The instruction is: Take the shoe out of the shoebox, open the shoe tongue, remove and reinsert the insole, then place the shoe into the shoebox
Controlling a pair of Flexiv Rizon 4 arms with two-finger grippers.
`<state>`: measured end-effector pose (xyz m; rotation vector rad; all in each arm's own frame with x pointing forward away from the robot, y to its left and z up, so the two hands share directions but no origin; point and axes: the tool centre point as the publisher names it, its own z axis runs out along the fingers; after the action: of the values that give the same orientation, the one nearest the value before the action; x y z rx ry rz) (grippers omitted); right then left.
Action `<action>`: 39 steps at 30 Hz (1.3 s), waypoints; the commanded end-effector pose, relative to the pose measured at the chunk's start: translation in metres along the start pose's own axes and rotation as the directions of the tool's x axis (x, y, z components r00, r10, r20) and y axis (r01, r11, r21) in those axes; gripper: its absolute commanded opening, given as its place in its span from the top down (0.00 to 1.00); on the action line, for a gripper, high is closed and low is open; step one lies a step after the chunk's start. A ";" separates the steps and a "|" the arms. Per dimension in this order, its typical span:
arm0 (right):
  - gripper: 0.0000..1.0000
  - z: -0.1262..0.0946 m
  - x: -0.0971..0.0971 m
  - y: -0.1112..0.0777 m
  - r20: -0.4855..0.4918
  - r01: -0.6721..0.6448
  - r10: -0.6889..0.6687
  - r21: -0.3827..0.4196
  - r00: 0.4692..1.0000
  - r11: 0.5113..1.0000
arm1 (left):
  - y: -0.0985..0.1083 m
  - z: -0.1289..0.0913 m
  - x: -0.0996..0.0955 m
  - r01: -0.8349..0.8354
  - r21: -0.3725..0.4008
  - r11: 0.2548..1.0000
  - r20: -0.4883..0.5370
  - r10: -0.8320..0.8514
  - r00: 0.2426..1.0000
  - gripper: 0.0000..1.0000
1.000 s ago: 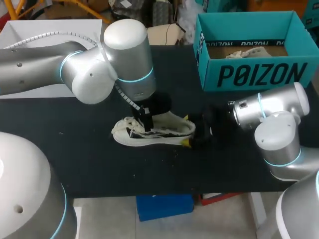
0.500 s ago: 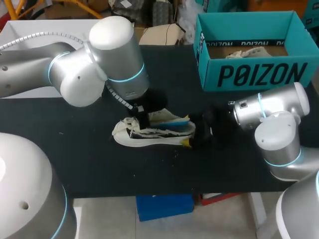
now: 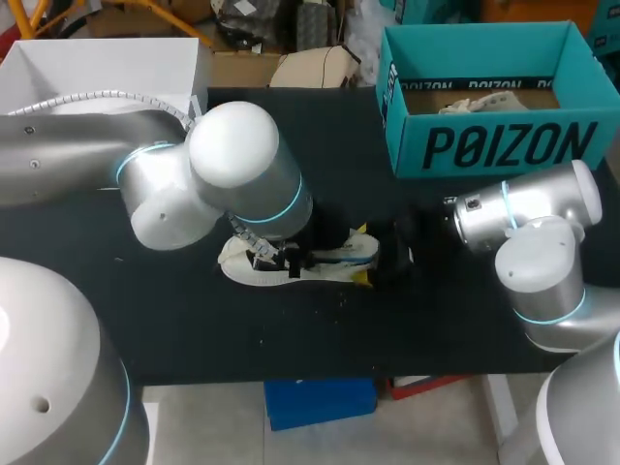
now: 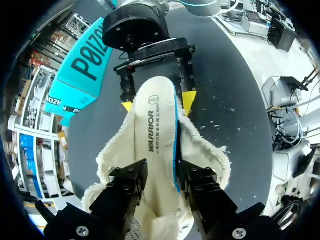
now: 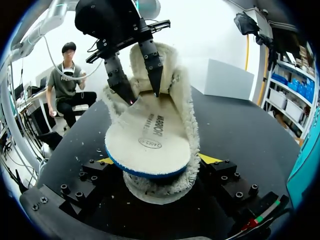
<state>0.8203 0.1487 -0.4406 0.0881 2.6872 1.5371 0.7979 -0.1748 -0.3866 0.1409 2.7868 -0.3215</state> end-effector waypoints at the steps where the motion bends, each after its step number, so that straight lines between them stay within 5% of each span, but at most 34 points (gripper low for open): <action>1: 1.00 0.000 -0.001 -0.003 -0.001 -0.001 0.001 0.002 1.000 1.000 | 0.004 0.005 0.003 -0.001 0.008 1.000 0.021 0.001 1.000 0.58; 19: 1.00 0.000 -0.001 -0.003 -0.001 -0.001 0.001 0.002 1.000 1.000 | -0.019 0.024 -0.019 -0.056 0.049 0.997 0.074 0.053 0.996 0.58; 39: 1.00 0.000 -0.001 -0.003 -0.001 -0.001 0.001 0.002 1.000 1.000 | -0.058 0.014 -0.036 -0.121 0.110 0.987 0.128 0.106 0.986 0.58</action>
<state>0.8204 0.1486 -0.4406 0.0886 2.6872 1.5373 0.8288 -0.2332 -0.3756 0.2988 2.6259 -0.4571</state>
